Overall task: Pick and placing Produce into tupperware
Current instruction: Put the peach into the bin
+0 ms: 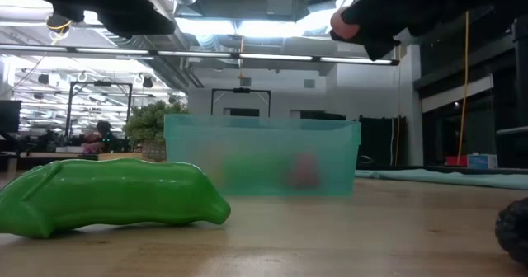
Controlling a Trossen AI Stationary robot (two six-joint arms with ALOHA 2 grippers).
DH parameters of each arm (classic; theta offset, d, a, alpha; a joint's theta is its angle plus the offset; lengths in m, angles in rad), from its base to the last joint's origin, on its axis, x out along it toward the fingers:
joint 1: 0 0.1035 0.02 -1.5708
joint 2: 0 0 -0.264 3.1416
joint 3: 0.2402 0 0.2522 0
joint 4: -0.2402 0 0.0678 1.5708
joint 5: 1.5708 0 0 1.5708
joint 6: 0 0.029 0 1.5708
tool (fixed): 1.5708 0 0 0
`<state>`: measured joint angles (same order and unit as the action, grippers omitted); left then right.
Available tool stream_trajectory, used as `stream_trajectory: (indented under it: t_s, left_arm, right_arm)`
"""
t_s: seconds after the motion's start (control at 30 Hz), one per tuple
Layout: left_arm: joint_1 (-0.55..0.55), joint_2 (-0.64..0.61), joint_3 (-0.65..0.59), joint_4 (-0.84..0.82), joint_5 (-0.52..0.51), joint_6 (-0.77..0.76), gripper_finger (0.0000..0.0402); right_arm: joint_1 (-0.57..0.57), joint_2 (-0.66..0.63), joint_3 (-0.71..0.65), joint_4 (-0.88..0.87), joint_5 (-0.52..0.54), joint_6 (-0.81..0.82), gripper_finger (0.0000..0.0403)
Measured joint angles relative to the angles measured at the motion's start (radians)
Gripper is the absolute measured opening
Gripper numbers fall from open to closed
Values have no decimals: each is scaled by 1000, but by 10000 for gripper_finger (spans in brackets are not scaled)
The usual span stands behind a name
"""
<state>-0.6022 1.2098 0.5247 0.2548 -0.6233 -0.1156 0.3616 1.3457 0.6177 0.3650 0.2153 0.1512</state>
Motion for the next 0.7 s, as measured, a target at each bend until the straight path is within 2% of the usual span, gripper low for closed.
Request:
stream_trajectory:
  t_s: [0.3, 0.53, 0.7]
  left_arm:
    - [129, 0, -64, 94, 115, 47, 247]
    - [271, -1, -140, 277, 311, 151, 247]
    - [352, -60, -172, 270, 383, 175, 247]
  right_arm:
    - [-76, 6, -4, 39, -2, -32, 149]
    - [-127, 6, -4, 46, -3, -33, 149]
    - [-153, 6, -4, 63, -7, -37, 149]
